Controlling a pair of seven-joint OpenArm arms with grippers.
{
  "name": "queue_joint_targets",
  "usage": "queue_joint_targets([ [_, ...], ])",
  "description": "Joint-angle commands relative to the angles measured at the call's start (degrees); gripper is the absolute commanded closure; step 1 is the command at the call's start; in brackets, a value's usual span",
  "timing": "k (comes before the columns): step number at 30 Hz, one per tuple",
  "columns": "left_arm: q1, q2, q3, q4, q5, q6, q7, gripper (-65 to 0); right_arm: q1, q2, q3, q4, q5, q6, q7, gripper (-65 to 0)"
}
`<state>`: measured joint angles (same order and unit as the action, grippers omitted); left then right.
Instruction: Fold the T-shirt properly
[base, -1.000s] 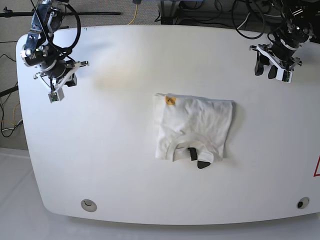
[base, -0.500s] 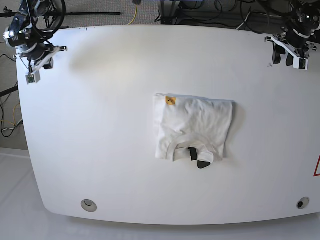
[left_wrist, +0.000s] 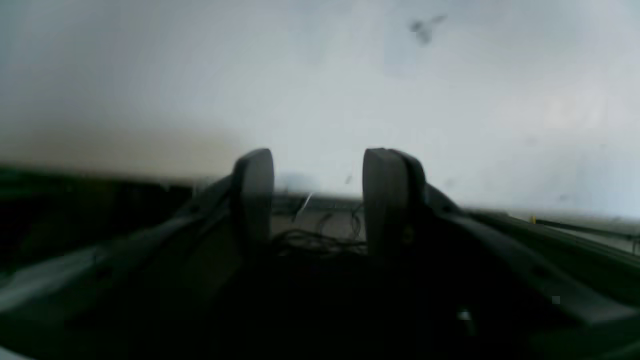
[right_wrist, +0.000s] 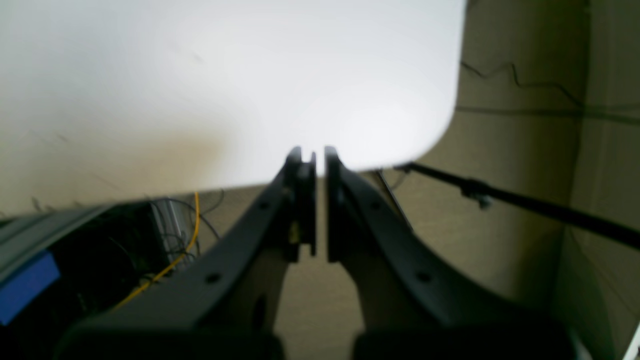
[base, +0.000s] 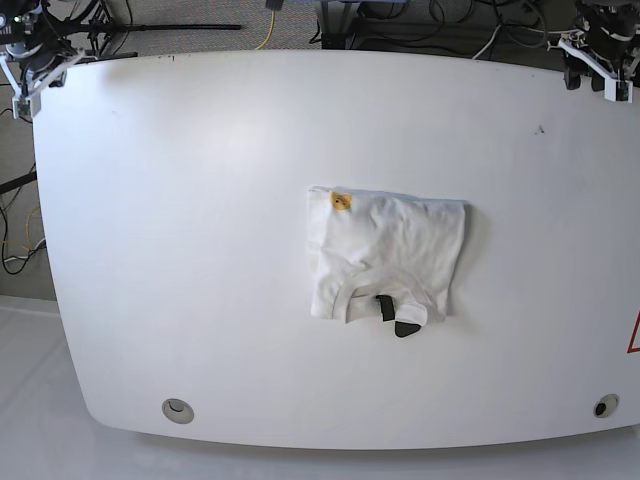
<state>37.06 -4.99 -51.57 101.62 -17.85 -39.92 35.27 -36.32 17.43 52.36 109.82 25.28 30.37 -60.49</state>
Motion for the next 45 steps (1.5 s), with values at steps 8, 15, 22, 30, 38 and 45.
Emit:
queue_joint_targets([
  [8,7.73,3.98,-4.21,0.75,4.09,-0.08,-0.85,-26.6,-7.95,-3.15,10.72,0.73,-2.29,4.75,0.84,0.0],
  [15,7.91,5.13,-5.70,-4.70,14.29,-0.08,-1.20,-26.6,-9.00,-9.56,14.15,0.20,-17.41,9.63,4.97,0.0],
  [22,4.22,5.30,-5.26,-15.07,28.09,-0.08,-3.05,-26.6,-5.40,-18.09,14.50,-7.71,-38.42,9.63,17.02,0.0],
  [30,0.88,8.20,-3.86,-26.59,44.79,-0.08,-21.42,-21.7,1.11,-22.66,17.40,-26.35,-54.60,9.63,31.52,0.0],
  [38,-4.49,9.08,-4.65,-48.48,59.03,-0.08,-40.32,-21.5,7.35,-23.28,23.20,-47.71,-64.53,9.63,46.82,0.0],
  [45,-11.96,3.63,-4.91,-70.99,71.87,8.14,-50.17,-21.5,13.41,-18.53,28.56,-68.11,-73.32,9.63,54.56,0.0],
])
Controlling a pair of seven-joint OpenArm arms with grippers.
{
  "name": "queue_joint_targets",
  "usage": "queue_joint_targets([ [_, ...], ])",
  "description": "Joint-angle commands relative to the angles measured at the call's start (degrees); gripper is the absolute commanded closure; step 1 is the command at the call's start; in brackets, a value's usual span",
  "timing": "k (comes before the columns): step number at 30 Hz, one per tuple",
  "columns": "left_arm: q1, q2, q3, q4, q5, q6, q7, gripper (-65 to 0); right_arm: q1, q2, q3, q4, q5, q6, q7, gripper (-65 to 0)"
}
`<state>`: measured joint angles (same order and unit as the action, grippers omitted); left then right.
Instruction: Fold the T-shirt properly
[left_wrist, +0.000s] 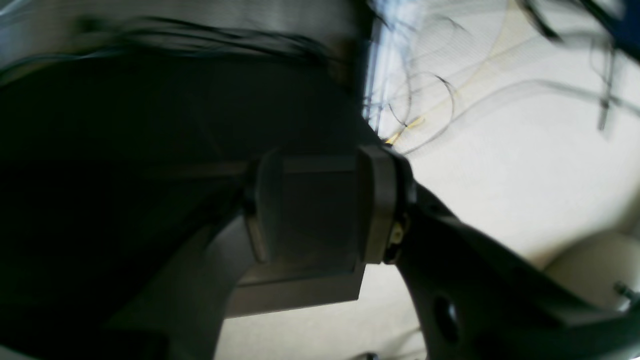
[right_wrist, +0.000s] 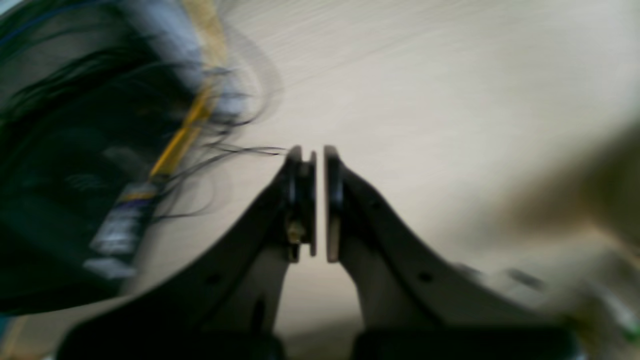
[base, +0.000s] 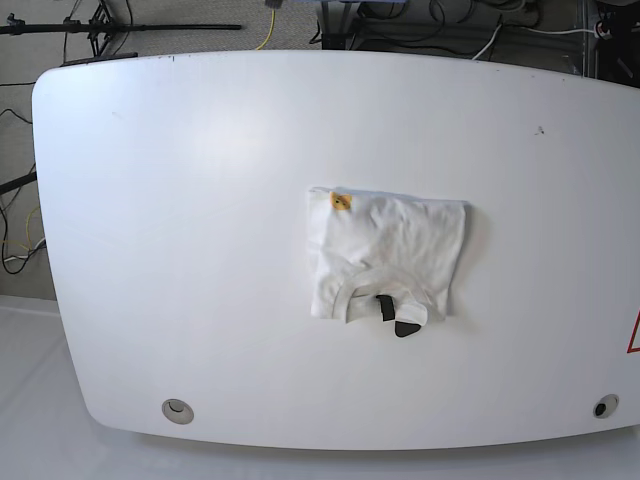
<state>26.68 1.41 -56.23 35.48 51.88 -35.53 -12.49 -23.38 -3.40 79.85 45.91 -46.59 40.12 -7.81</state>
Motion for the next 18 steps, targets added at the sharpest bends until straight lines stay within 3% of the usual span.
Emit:
queue_joint_targets([
  [1,-2.72,-3.65,-0.26,-8.54,3.55,6.03,-3.29,-21.7,1.27,3.09,1.51,-7.01,-2.60,-0.12,2.85,0.0],
  [4,-6.41,-7.87,0.01,-20.58,7.86,14.03,-5.40,-22.8,3.11,5.99,1.68,-16.77,-5.59,-0.12,7.33,0.0],
  [9,-12.74,-12.88,0.01,-35.48,13.31,24.50,-8.56,-26.2,6.01,10.39,1.60,-31.89,-11.21,-1.13,14.10,0.0],
  [15,-18.10,-13.94,0.10,-35.48,20.69,34.08,-9.71,-26.5,9.53,13.82,1.60,-45.25,-19.92,-15.20,19.37,0.0],
  [18,-19.60,-12.27,-0.08,-35.48,22.89,36.01,-9.62,-26.5,11.20,13.46,1.60,-45.91,-23.61,-20.12,19.64,0.0],
])
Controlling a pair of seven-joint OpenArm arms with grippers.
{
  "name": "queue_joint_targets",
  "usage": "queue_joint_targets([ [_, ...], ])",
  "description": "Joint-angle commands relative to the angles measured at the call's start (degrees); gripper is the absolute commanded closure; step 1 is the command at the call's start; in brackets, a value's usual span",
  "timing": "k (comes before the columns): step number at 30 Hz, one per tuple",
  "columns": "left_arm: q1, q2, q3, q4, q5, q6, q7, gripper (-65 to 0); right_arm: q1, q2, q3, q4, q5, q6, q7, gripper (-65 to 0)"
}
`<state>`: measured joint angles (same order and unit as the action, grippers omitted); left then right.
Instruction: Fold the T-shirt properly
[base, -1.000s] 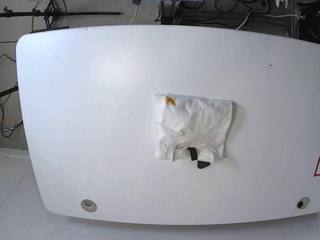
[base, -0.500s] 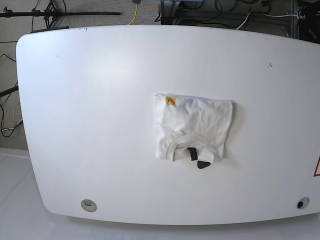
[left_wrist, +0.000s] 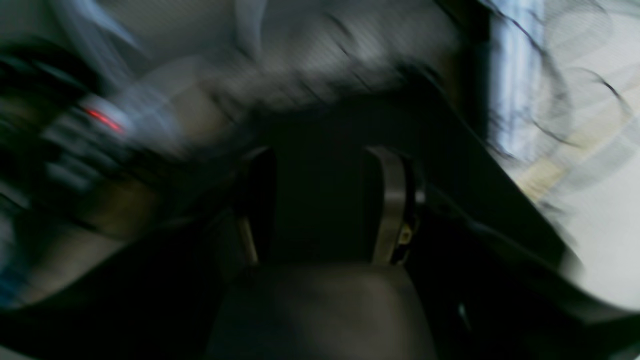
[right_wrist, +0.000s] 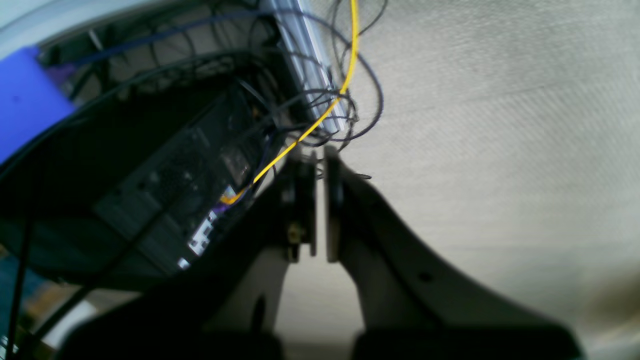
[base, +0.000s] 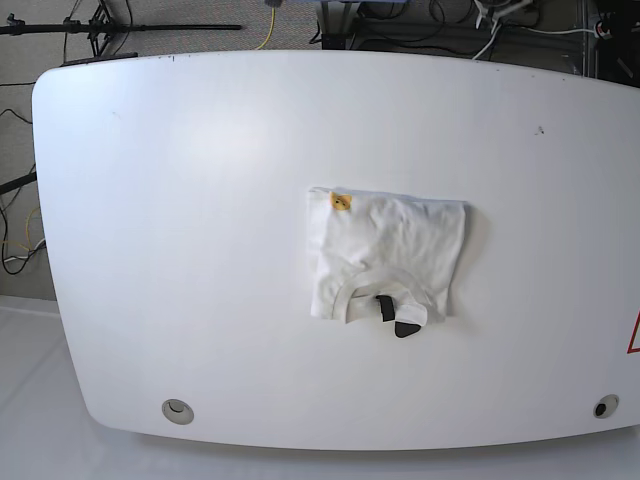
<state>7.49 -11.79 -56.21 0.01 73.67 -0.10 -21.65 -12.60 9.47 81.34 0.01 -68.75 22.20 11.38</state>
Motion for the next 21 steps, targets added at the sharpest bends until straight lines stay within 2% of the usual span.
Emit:
queue_joint_targets([
  [1,-0.67,1.55,-0.01,-0.01,1.63,0.67,-0.37,-26.5,0.78,0.50,0.11,-0.01,-2.41,-3.25,0.45,0.0],
  [4,-1.99,3.48,-0.01,-0.01,2.86,0.67,1.65,-26.5,2.36,-1.17,0.11,-0.01,-4.96,-5.18,0.45,0.0],
  [8,-4.19,5.86,-0.01,-0.01,4.79,0.67,4.37,-26.5,4.03,-2.05,0.20,-0.01,-6.19,-5.54,-0.08,0.0],
  [21,-4.80,5.77,0.07,-0.01,5.85,0.67,4.99,-26.5,4.91,-3.10,0.20,-0.01,-6.28,-5.45,-1.40,0.0],
])
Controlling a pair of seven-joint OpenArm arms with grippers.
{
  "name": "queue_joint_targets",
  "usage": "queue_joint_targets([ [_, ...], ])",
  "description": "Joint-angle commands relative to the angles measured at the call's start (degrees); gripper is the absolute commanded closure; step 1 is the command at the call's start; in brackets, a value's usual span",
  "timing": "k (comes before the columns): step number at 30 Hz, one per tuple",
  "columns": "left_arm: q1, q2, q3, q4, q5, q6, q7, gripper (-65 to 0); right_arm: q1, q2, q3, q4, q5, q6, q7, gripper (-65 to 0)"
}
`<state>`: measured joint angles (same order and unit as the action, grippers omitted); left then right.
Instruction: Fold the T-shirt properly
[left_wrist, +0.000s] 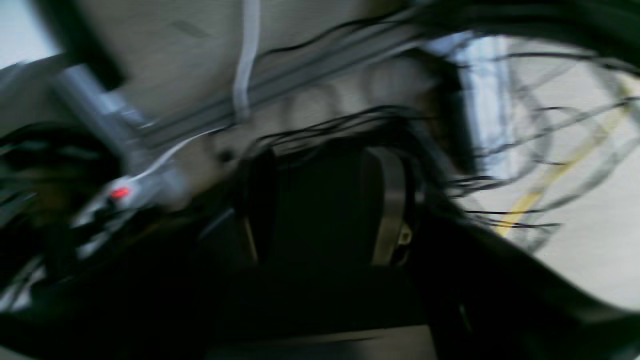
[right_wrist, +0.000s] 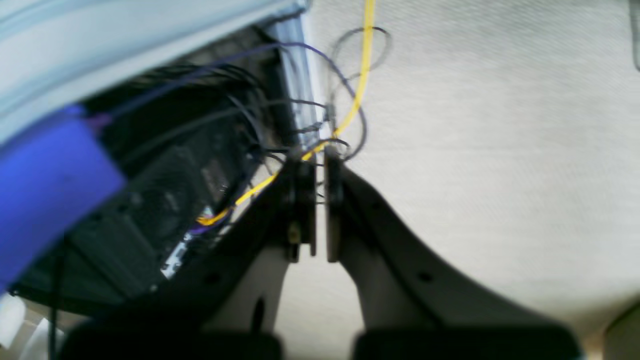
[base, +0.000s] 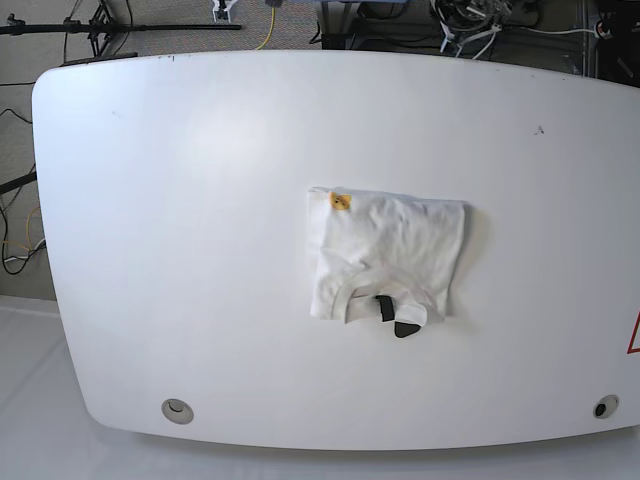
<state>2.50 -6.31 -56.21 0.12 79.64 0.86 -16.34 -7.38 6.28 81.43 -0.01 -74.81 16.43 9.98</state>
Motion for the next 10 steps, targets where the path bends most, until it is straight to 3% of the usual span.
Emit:
queue_joint_targets([
  [1,0.09,0.28,0.07,-0.12,-0.12,-0.29,-0.32,-26.5,-0.32,0.00,0.11,0.01,-0.23,0.32,0.00,0.0],
  [10,-1.32,0.28,0.16,-0.12,0.23,-0.38,-0.32,-26.5,-0.32,-0.09,0.29,0.01,-0.23,0.32,0.00,0.0],
])
